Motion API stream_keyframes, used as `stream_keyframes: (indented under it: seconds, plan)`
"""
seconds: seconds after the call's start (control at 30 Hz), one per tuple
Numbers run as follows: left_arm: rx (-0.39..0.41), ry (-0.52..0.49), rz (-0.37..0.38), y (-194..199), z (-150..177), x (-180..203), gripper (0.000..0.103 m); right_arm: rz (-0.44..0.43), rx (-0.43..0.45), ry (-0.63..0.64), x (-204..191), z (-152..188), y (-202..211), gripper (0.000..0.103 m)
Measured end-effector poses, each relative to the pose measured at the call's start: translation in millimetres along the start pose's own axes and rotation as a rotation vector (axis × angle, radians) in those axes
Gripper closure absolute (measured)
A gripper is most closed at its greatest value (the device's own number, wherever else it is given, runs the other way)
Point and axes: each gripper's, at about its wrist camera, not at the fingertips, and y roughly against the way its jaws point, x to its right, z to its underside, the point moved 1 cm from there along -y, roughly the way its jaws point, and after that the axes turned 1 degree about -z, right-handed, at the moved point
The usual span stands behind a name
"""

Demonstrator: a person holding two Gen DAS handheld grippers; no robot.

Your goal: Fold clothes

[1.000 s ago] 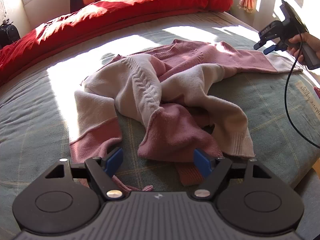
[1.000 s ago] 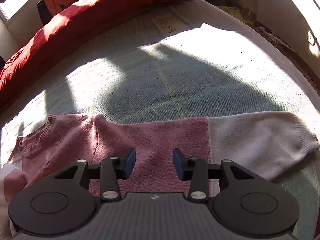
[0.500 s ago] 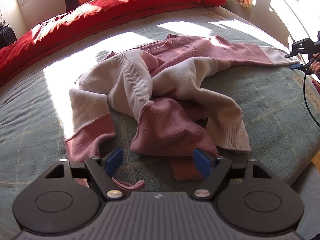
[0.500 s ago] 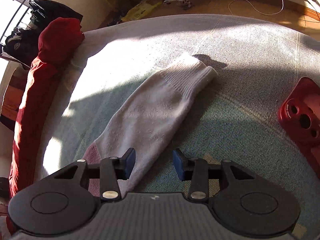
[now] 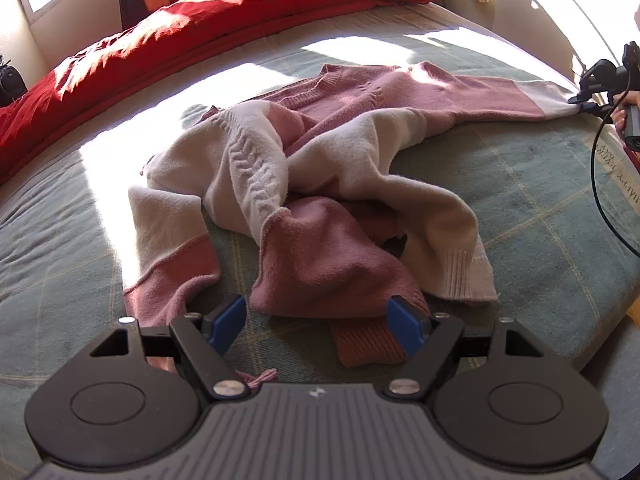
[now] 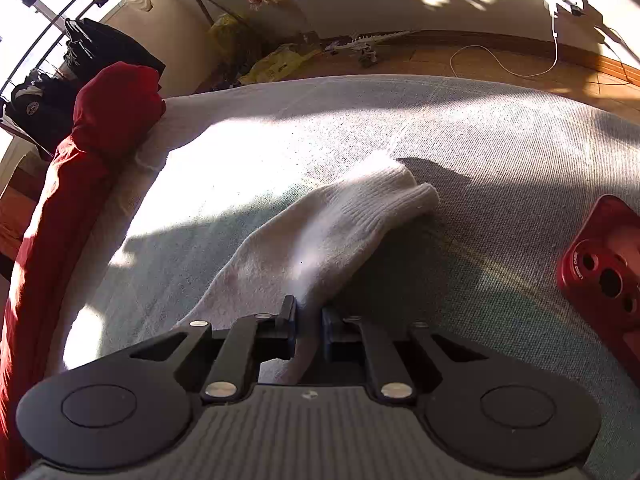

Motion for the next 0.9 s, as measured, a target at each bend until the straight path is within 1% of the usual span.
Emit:
stream_keyframes:
  seconds: [0.07, 0.17, 0.2, 0.23, 0.3, 0.33, 0.43, 0.47, 0.57, 0.67, 0.77, 0.83, 0.9]
  plan:
    - [0.005, 0.004, 0.005, 1, 1, -2, 0.025, 0.033, 0.021, 0.036, -5, 1, 8, 0.089]
    - [0.012, 0.013, 0.01, 3, 2, -4, 0.025, 0.079, 0.013, 0.096, -17, -2, 12, 0.087]
    - [0.014, 0.016, 0.011, 4, 3, -6, 0.025, 0.113, 0.005, 0.103, -20, -2, 14, 0.085]
    - [0.017, 0.02, 0.012, 5, 3, -7, 0.025, 0.148, -0.002, 0.109, -23, -2, 15, 0.079]
    - [0.021, 0.028, 0.015, 6, 5, -9, 0.025, 0.212, 0.0, 0.122, -35, 0, 21, 0.073]
    - [0.022, 0.032, 0.017, 6, 5, -10, 0.025, 0.208, 0.002, 0.141, -41, 2, 24, 0.072]
    - [0.021, 0.043, 0.016, 3, 7, -13, 0.025, 0.134, -0.018, 0.261, -80, 18, 28, 0.07]
    - [0.021, 0.046, 0.018, 2, 8, -14, 0.025, 0.104, -0.033, 0.294, -92, 25, 27, 0.069]
    - [0.022, 0.058, 0.029, 1, 8, -17, 0.025, -0.018, -0.116, 0.44, -147, 54, 15, 0.069]
    - [0.021, 0.068, 0.029, -2, 9, -23, 0.025, -0.077, -0.166, 0.573, -195, 87, -4, 0.069]
    - [0.016, 0.087, 0.022, -7, 11, -31, 0.025, -0.065, -0.184, 0.671, -229, 118, -29, 0.07]
    - [0.009, 0.098, 0.014, -11, 12, -38, 0.025, -0.039, -0.174, 0.711, -240, 129, -47, 0.07]
    - [0.004, 0.11, 0.003, -14, 14, -45, 0.025, -0.002, -0.177, 0.705, -245, 134, -67, 0.07]
